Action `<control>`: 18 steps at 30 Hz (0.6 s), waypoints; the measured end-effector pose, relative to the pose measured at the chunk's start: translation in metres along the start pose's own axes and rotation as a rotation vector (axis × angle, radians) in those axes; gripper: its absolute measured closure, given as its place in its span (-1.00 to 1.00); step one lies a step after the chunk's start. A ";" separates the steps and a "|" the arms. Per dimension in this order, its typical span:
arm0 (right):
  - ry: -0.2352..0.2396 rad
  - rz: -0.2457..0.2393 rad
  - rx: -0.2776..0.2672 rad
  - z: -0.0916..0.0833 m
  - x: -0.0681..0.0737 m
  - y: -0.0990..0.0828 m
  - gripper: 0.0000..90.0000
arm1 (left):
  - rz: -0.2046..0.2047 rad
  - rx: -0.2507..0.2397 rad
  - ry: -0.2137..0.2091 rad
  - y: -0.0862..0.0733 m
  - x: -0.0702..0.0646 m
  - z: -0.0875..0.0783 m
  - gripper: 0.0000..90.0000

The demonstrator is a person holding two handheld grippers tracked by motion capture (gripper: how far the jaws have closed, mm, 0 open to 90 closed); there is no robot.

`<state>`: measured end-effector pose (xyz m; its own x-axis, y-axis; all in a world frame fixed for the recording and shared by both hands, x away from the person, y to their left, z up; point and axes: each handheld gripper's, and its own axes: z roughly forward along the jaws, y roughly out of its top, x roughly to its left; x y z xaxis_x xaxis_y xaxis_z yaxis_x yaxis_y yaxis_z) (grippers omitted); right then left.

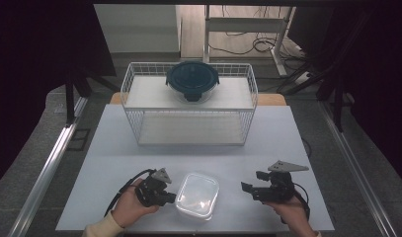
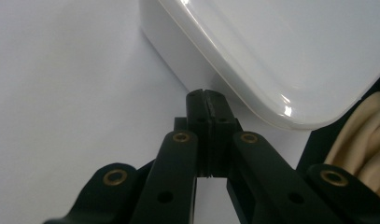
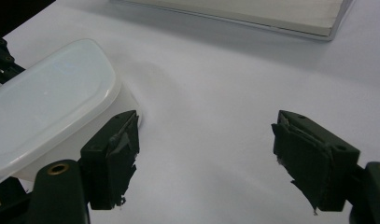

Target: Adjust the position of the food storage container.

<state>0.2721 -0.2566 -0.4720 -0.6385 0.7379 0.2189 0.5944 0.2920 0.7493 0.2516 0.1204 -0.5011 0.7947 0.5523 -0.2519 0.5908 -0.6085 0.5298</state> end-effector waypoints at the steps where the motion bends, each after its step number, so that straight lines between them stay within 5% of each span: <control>1: 0.000 0.000 0.000 0.000 0.000 0.000 -0.50 | -0.002 0.001 -0.003 0.001 -0.001 0.001 1.00; 18: 0.001 0.001 0.005 0.002 -0.001 -0.001 -0.50 | 0.016 -0.007 -0.057 0.007 -0.014 0.013 1.00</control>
<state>0.2728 -0.2563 -0.4739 -0.6384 0.7373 0.2208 0.5977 0.2942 0.7458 0.2466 0.1014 -0.5041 0.8110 0.5089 -0.2887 0.5768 -0.6129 0.5400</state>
